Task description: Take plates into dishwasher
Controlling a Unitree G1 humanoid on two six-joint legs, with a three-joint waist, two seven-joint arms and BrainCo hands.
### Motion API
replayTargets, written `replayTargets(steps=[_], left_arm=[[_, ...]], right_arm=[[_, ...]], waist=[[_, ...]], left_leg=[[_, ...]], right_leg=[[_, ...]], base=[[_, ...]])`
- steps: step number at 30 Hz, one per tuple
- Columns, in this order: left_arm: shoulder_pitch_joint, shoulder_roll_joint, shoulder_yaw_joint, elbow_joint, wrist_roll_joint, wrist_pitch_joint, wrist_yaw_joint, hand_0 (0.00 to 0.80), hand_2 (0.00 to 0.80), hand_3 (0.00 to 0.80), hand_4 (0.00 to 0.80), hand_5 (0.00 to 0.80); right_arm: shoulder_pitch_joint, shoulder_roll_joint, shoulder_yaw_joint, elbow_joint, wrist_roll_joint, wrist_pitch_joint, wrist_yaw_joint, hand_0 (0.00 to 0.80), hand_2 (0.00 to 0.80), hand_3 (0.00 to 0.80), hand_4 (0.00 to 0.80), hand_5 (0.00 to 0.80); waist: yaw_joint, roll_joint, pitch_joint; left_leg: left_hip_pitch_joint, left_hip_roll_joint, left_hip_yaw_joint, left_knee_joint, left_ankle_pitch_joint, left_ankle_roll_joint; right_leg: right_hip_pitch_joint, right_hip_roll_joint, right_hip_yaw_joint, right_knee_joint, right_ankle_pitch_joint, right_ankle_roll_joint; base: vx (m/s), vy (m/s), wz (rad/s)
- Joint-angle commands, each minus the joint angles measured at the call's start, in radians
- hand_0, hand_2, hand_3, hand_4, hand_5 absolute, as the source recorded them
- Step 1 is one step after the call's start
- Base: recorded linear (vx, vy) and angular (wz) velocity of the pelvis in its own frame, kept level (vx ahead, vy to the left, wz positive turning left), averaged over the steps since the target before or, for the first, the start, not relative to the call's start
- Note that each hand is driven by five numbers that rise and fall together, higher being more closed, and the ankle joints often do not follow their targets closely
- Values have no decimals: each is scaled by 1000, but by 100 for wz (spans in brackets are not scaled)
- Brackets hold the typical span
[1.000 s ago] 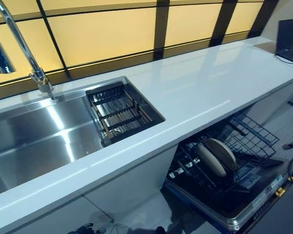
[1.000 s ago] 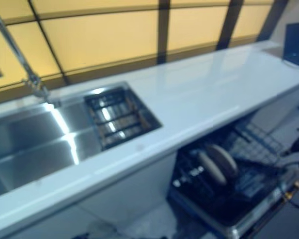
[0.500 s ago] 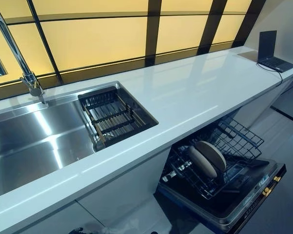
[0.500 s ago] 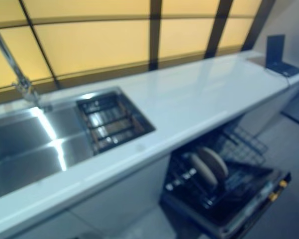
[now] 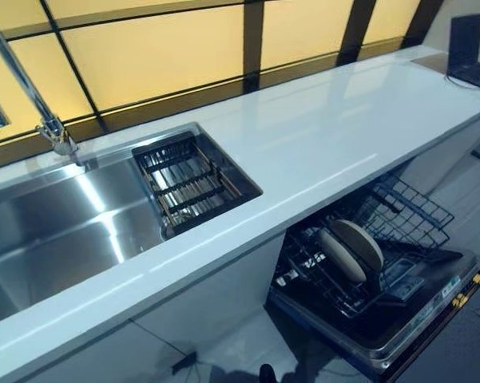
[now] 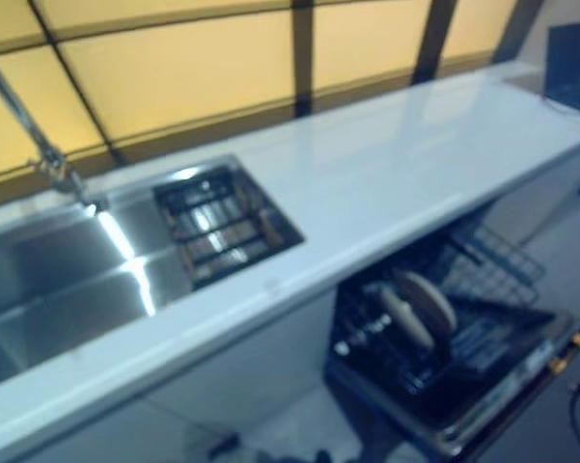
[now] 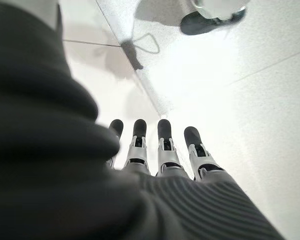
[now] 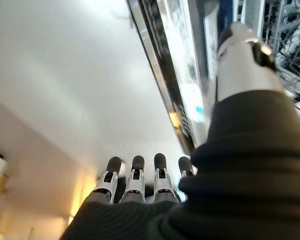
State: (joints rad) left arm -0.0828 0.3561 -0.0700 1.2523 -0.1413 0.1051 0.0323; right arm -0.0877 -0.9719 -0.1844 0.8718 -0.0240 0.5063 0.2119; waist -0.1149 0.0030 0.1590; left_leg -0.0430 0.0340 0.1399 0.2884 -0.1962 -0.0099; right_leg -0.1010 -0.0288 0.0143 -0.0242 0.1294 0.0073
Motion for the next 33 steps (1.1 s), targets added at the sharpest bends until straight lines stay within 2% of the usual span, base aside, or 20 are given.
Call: replayTargets(steps=[1,4,7,12,14,16,17,20,22,23,24,26,28,29,31,32,33], left_arm=[[-54,61,-11,28,-46,40,53,0,0,0,0,0],[-17,70,13,31,-66,16,73,0,0,0,0,0],[-3,75,25,34,-65,-24,78,0,0,0,0,0],[-19,93,-2,3,-2,-50,71,0,0,0,0,0],[-34,118,-25,-25,30,-20,55,0,0,0,0,0],[-24,143,-30,-52,47,9,55,0,0,0,0,0],[-18,154,-23,-66,51,31,54,0,0,0,0,0],[21,183,-13,-49,32,59,42,0,0,0,0,0],[55,201,20,-27,8,84,29,0,0,0,0,0],[64,204,28,-14,5,84,26,0,0,0,0,0],[80,207,44,17,7,86,16,0,0,0,0,0],[89,214,57,44,9,87,6,0,0,0,0,0],[84,222,60,43,2,96,4,0,0,0,0,0],[73,228,62,38,-5,94,4,0,0,0,0,0],[20,267,59,2,-26,106,-6,0,0,0,0,0],[-17,281,56,-20,-46,119,-2,0,0,0,0,0],[-44,280,48,-50,-81,130,16,0,0,0,0,0]], right_arm=[[-71,12,14,61,59,-36,-82,0,0,0,0,0],[-78,29,17,127,94,-72,-103,0,0,0,0,0],[-91,29,15,147,105,-67,-130,0,0,0,0,0],[-62,37,-1,181,125,-26,-173,0,0,0,0,0],[7,49,-53,222,105,-57,-163,0,0,0,0,0],[51,60,-85,236,71,-72,-145,0,0,0,0,0],[58,61,-92,241,71,-75,-141,0,0,0,0,0],[58,59,-106,253,82,-83,-155,0,0,0,0,0],[54,78,-98,257,97,-116,-174,0,0,0,0,0],[54,88,-93,260,103,-127,-186,0,0,0,0,0],[56,107,-89,277,118,-148,-205,0,0,0,0,0],[52,132,-86,305,121,-164,-216,0,0,0,0,0],[30,161,-67,327,138,-165,-236,0,0,0,0,0],[16,170,-59,330,149,-159,-244,0,0,0,0,0],[-38,181,-28,337,203,-143,-267,0,0,0,0,0],[-69,188,-4,340,235,-145,-291,0,0,0,0,0],[-91,195,8,329,255,-139,-318,0,0,0,0,0]], waist=[[15,-49,94],[39,-49,102],[50,-49,94],[32,-52,104],[25,-68,109],[33,-69,111],[39,-65,111],[45,-34,93],[69,-10,66],[76,-7,54],[91,-6,32],[107,-16,11],[123,-33,13],[129,-39,22],[143,-61,60],[156,-76,86],[160,-80,110]], left_leg=[[118,-86,-15,-34,-117,115],[111,-90,-13,-13,-136,123],[97,-93,-2,27,-150,123],[53,-85,28,128,-202,153],[56,-96,39,99,-175,152],[78,-95,57,19,-121,131],[91,-94,63,-31,-97,131],[103,-85,41,-151,-20,134],[90,-68,17,-193,12,139],[82,-64,13,-199,15,140],[67,-59,-8,-196,9,145],[53,-52,-26,-186,-1,152],[17,-27,-32,-150,-11,150],[-4,-17,-34,-130,-12,147],[-108,28,-48,-38,-7,118],[-177,64,-40,12,-3,95],[-232,87,-52,55,5,69]], right_leg=[[-91,39,6,98,-63,66],[-65,30,5,43,-38,74],[-47,25,6,-13,-29,76],[-64,11,50,29,-12,93],[-47,5,27,-32,16,114],[-57,7,-42,-39,18,123],[-59,3,-72,12,8,120],[-66,-11,-93,198,-46,96],[-11,-48,-121,256,-103,63],[14,-60,-124,251,-109,57],[69,-94,-124,255,-99,53],[113,-130,-119,249,-64,61],[132,-164,-116,249,-49,68],[134,-172,-116,245,-47,71],[119,-162,-123,195,-116,66],[124,-151,-164,175,-158,57],[126,-128,-176,158,-195,62]], base=[[-423,96,31],[-351,57,-4],[-306,90,4],[-270,139,15],[-221,81,33],[-258,22,16],[-283,10,-15],[-281,-22,-49],[-227,-98,-27],[-169,-169,-44],[-140,-230,-61],[-157,-332,-66],[-258,-451,-43],[-385,-554,-32],[-507,-695,-1],[-549,-792,36],[-473,-692,31]])
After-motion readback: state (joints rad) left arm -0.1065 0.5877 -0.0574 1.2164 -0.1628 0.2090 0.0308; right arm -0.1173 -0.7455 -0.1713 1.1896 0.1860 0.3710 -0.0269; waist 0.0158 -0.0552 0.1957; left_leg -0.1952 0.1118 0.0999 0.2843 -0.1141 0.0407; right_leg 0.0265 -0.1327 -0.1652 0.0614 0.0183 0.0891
